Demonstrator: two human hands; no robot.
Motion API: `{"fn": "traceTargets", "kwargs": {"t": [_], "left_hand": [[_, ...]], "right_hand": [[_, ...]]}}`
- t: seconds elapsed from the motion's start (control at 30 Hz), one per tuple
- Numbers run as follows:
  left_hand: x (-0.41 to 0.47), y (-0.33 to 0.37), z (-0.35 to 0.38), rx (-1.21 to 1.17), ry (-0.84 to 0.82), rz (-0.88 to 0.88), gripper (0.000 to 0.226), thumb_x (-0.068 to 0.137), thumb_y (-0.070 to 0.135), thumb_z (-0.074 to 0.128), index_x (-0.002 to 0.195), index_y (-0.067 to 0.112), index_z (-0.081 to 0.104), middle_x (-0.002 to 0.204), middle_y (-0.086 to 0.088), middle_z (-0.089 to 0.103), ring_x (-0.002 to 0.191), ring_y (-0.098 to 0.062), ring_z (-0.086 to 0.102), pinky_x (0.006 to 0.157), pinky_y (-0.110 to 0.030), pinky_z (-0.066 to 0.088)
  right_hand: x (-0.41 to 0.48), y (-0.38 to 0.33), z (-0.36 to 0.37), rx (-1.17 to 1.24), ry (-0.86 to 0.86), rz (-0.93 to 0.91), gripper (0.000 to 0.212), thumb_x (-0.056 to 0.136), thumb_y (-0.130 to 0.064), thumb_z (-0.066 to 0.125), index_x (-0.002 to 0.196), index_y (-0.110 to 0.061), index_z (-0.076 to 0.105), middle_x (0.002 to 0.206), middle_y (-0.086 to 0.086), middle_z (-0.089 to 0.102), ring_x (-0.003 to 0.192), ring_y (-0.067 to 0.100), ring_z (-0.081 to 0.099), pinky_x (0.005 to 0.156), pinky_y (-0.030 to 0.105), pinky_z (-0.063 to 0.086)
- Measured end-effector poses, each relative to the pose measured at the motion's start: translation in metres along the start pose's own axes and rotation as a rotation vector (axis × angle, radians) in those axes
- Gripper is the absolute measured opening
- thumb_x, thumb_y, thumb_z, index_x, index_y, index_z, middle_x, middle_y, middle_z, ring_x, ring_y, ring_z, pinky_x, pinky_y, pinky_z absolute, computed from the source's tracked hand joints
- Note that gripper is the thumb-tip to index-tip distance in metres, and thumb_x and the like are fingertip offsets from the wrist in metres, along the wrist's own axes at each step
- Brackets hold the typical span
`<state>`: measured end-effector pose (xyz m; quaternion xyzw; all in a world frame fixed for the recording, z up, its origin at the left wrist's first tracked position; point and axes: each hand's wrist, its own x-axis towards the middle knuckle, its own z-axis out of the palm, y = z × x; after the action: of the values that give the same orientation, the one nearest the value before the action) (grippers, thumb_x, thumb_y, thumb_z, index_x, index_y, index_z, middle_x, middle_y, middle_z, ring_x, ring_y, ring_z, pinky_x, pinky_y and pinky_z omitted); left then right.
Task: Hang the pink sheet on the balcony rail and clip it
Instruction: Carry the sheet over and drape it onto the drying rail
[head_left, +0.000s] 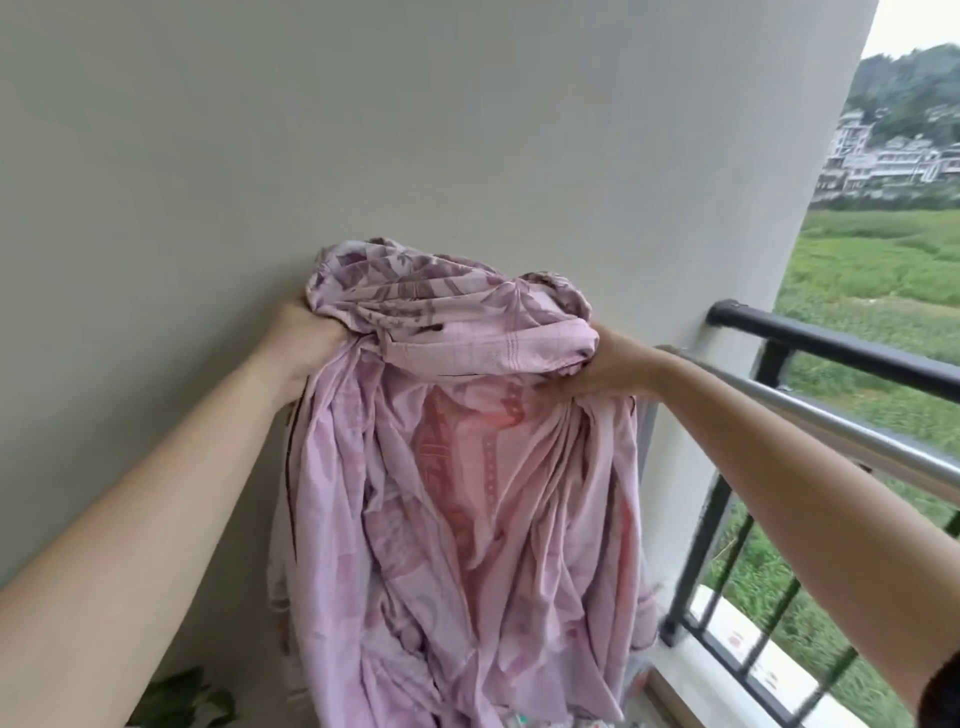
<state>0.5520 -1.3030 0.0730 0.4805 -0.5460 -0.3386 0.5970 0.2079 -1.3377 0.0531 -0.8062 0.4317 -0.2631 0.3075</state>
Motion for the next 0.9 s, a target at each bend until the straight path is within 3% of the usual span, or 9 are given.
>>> {"fn": "traceTargets", "kwargs": {"t": [0.1, 0.27, 0.37, 0.5, 0.57, 0.63, 0.73, 0.83, 0.9], "left_hand": [[-0.02, -0.024, -0.005, -0.087, -0.127, -0.13, 0.035, 0.057, -0.002, 0.083, 0.087, 0.015, 0.079, 0.1, -0.012, 0.074, 0.087, -0.022, 0.073, 0.067, -0.03, 0.058], [-0.075, -0.1, 0.01, -0.094, -0.449, -0.443, 0.061, 0.041, 0.022, 0.097, 0.098, 0.014, 0.078, 0.108, -0.009, 0.073, 0.1, -0.02, 0.07, 0.075, -0.026, 0.057], [-0.11, -0.141, 0.043, 0.04, -0.532, -0.577, 0.087, 0.033, 0.041, 0.099, 0.111, 0.014, 0.072, 0.113, -0.002, 0.072, 0.107, -0.016, 0.067, 0.089, -0.027, 0.053], [-0.129, -0.174, 0.063, 0.419, -0.637, -0.636, 0.091, 0.031, 0.053, 0.092, 0.115, 0.028, 0.066, 0.11, 0.011, 0.071, 0.102, -0.011, 0.066, 0.092, -0.03, 0.053], [-0.12, -0.177, 0.055, 0.568, -0.536, -0.519, 0.084, 0.036, 0.049, 0.095, 0.113, 0.032, 0.066, 0.107, 0.022, 0.068, 0.099, -0.002, 0.064, 0.084, -0.015, 0.049], [-0.102, -0.174, 0.038, 0.711, -0.324, -0.311, 0.069, 0.058, 0.032, 0.091, 0.121, 0.025, 0.066, 0.123, 0.011, 0.065, 0.116, -0.009, 0.058, 0.094, -0.012, 0.037], [-0.075, -0.145, 0.014, 0.663, 0.08, -0.169, 0.033, 0.071, 0.019, 0.077, 0.102, 0.016, 0.069, 0.11, -0.01, 0.07, 0.108, -0.028, 0.065, 0.087, -0.029, 0.049], [-0.061, -0.09, 0.014, 0.761, 0.195, 0.156, 0.041, 0.07, 0.046, 0.065, 0.092, 0.012, 0.068, 0.095, -0.015, 0.072, 0.091, -0.03, 0.068, 0.072, -0.025, 0.044], [-0.063, -0.049, 0.024, 0.701, 0.214, 0.384, 0.049, 0.069, 0.056, 0.056, 0.09, 0.013, 0.066, 0.087, -0.009, 0.07, 0.08, -0.019, 0.063, 0.068, -0.021, 0.038]], "right_hand": [[0.006, 0.002, 0.01, -0.156, 0.118, 0.054, 0.056, 0.06, -0.019, 0.094, 0.11, -0.024, 0.07, 0.101, -0.008, 0.072, 0.093, 0.009, 0.064, 0.089, 0.028, 0.053], [0.013, -0.018, 0.026, 0.145, 0.565, -0.03, 0.024, 0.078, -0.002, 0.059, 0.095, -0.013, 0.072, 0.089, -0.003, 0.073, 0.086, 0.005, 0.068, 0.076, 0.033, 0.056], [0.009, -0.036, 0.042, 0.201, 0.496, -0.18, 0.039, 0.08, 0.008, 0.053, 0.101, -0.021, 0.068, 0.087, -0.019, 0.069, 0.08, -0.013, 0.062, 0.076, 0.015, 0.049], [-0.006, -0.034, 0.048, 0.015, 0.24, -0.164, 0.04, 0.081, 0.002, 0.059, 0.116, -0.015, 0.065, 0.101, -0.009, 0.071, 0.088, -0.006, 0.064, 0.08, 0.021, 0.051], [-0.018, -0.023, 0.041, -0.091, 0.049, -0.06, 0.043, 0.081, -0.006, 0.067, 0.119, -0.025, 0.062, 0.106, -0.014, 0.07, 0.095, -0.006, 0.065, 0.084, 0.023, 0.053], [-0.031, -0.012, 0.032, -0.036, -0.255, 0.057, 0.051, 0.077, -0.009, 0.08, 0.12, -0.029, 0.062, 0.113, -0.01, 0.072, 0.105, 0.002, 0.066, 0.088, 0.024, 0.055], [-0.047, 0.005, 0.029, 0.142, -0.667, 0.299, 0.063, 0.07, -0.02, 0.088, 0.126, -0.026, 0.06, 0.125, -0.005, 0.069, 0.117, 0.013, 0.064, 0.096, 0.028, 0.053], [-0.05, 0.02, 0.051, 0.042, -0.773, 0.522, 0.066, 0.069, -0.02, 0.088, 0.128, -0.018, 0.059, 0.127, 0.004, 0.067, 0.124, 0.026, 0.059, 0.104, 0.046, 0.048], [-0.046, 0.02, 0.073, -0.086, -0.683, 0.438, 0.063, 0.07, -0.019, 0.087, 0.125, -0.028, 0.057, 0.125, -0.012, 0.063, 0.128, 0.018, 0.053, 0.11, 0.038, 0.043]]}}
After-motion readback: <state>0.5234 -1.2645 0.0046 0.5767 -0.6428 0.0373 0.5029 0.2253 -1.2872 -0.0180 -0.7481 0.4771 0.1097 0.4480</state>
